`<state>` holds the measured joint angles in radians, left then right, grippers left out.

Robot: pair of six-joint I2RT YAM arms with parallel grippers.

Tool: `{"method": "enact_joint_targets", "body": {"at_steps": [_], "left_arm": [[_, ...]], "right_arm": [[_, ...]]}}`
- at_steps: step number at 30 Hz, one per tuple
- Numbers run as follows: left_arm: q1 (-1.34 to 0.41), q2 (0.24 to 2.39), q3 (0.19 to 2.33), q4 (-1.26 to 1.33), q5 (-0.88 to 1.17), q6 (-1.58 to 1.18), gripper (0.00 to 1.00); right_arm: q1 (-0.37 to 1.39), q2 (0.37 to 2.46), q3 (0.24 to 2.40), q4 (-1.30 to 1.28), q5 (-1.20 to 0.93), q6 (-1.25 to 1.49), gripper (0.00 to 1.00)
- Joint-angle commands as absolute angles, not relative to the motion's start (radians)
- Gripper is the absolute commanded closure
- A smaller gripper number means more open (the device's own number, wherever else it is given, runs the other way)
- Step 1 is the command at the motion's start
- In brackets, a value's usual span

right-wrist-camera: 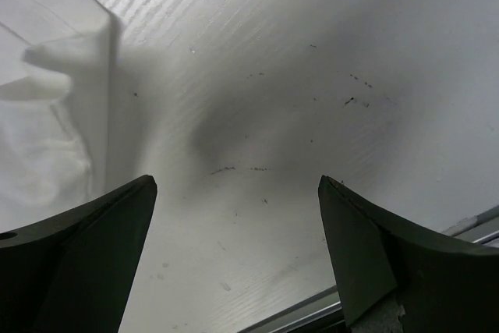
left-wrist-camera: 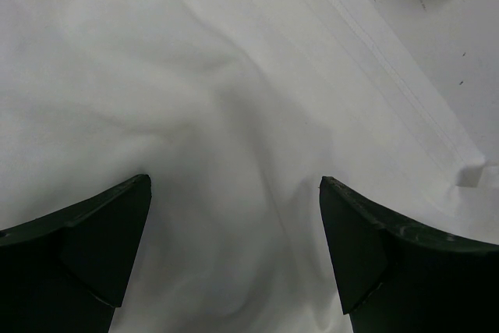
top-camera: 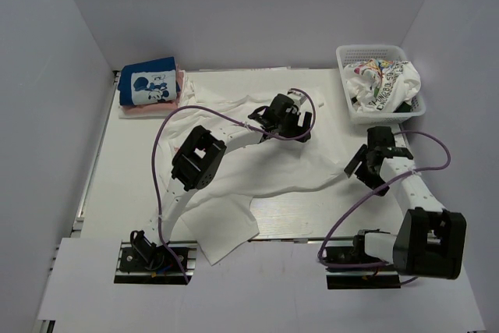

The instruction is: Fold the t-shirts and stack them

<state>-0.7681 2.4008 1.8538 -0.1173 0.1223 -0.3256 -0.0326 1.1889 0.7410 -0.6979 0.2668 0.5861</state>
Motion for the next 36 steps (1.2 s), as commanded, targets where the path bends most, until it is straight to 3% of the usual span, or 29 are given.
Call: {"method": "enact_joint_targets", "body": {"at_steps": [1,10,16,30,35,36], "left_arm": [[-0.758,2.395,1.815,-0.189,0.103,-0.322,0.00],[-0.749,2.395,1.815,-0.189,0.115,-0.322,0.00],[-0.739,2.404,1.815,-0.221,0.124,-0.322,0.00],[-0.712,2.425,1.818,-0.215,0.179,-0.341,0.00],[-0.712,2.425,1.809,-0.206,0.179,-0.341,0.00],[-0.712,2.425,1.809,-0.206,0.179,-0.341,0.00]], "right_arm": [[-0.029,1.259,0.755,-0.675,0.270,0.600,0.10],[0.029,1.500,0.943,-0.440,0.036,0.558,0.10],[0.080,1.614,1.057,-0.455,0.122,0.566,0.10],[0.069,1.333,0.907,-0.511,0.274,0.618,0.10],[0.055,1.397,0.928,-0.479,0.223,0.609,0.16],[0.057,1.425,0.931,-0.488,0.198,0.607,0.28]]}}
